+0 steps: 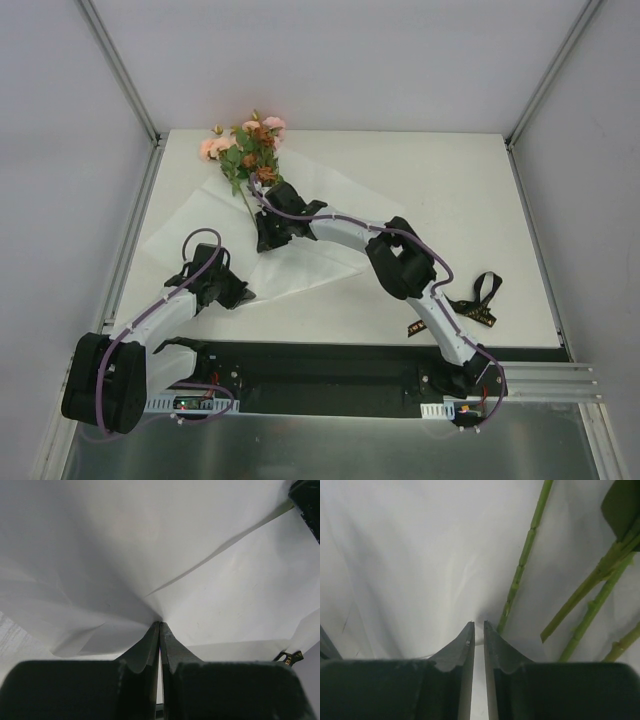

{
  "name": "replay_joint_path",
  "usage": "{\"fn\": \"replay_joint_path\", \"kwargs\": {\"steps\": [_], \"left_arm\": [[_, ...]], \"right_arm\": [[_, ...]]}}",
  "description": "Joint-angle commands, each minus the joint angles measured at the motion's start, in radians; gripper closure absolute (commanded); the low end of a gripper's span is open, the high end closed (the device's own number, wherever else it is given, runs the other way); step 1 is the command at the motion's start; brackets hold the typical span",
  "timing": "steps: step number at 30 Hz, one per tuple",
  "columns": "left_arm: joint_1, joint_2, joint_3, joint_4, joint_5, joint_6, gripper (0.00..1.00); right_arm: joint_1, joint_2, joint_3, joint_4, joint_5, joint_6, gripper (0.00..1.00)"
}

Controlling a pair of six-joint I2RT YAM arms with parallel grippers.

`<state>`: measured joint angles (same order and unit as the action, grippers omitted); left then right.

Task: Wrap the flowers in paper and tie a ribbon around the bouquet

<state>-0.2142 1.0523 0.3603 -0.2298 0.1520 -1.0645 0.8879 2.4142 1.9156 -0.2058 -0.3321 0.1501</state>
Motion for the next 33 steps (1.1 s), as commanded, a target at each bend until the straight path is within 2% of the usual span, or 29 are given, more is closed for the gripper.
{"fn": "replay_joint_path", "kwargs": {"steps": [1, 6, 8, 10, 12, 13, 15, 19, 21, 24, 25, 28, 29, 30, 33], "left_arm": [[0.007, 0.003, -0.029, -0.059, -0.006, 0.006, 1.00], [0.007, -0.003, -0.027, -0.059, 0.001, 0.020, 1.00], [0.007, -0.009, -0.026, -0.059, 0.000, 0.018, 1.00], [0.009, -0.021, -0.027, -0.059, 0.001, 0.014, 1.00], [0.009, -0.035, -0.024, -0.059, 0.004, 0.014, 1.00], [0.009, -0.041, -0.024, -0.059, 0.007, 0.015, 1.00], [0.009, -0.054, -0.020, -0.059, 0.009, 0.018, 1.00], [0.009, -0.064, -0.017, -0.060, 0.023, 0.024, 1.00], [0.009, -0.060, -0.017, -0.060, 0.034, 0.020, 1.00], [0.009, -0.061, -0.012, -0.060, 0.046, 0.014, 1.00], [0.009, -0.061, -0.011, -0.060, 0.056, 0.012, 1.00], [0.010, -0.061, 0.005, -0.071, 0.076, 0.005, 1.00], [0.010, -0.066, 0.012, -0.081, 0.087, 0.005, 1.00], [0.012, -0.067, 0.023, -0.107, 0.089, -0.002, 0.96], [0.015, -0.104, 0.020, -0.155, 0.092, -0.060, 0.74]], "right_arm": [[-0.010, -0.046, 0.022, -0.083, 0.123, -0.044, 0.84], [-0.009, -0.092, 0.026, -0.079, 0.009, -0.073, 0.80], [0.006, -0.153, 0.023, -0.090, -0.028, -0.076, 0.73], [0.016, -0.217, -0.036, -0.080, -0.051, -0.060, 0.62], [0.028, -0.325, -0.113, -0.017, -0.067, -0.026, 0.57], [0.035, -0.357, -0.210, 0.006, -0.065, -0.018, 0.52], [0.046, -0.435, -0.294, 0.054, -0.044, -0.012, 0.49], [0.071, -0.454, -0.394, 0.069, -0.024, 0.005, 0.46], [0.078, -0.442, -0.444, 0.124, -0.031, 0.023, 0.48], [0.094, -0.411, -0.460, 0.160, -0.025, 0.042, 0.67], [0.098, -0.400, -0.458, 0.163, -0.012, 0.045, 0.77], [0.102, -0.365, -0.478, 0.174, 0.050, 0.081, 0.94], [0.102, -0.357, -0.487, 0.184, 0.054, 0.098, 0.97], [0.103, -0.348, -0.500, 0.200, 0.060, 0.124, 0.99], [0.108, -0.317, -0.512, 0.198, 0.096, 0.163, 0.99]]}}
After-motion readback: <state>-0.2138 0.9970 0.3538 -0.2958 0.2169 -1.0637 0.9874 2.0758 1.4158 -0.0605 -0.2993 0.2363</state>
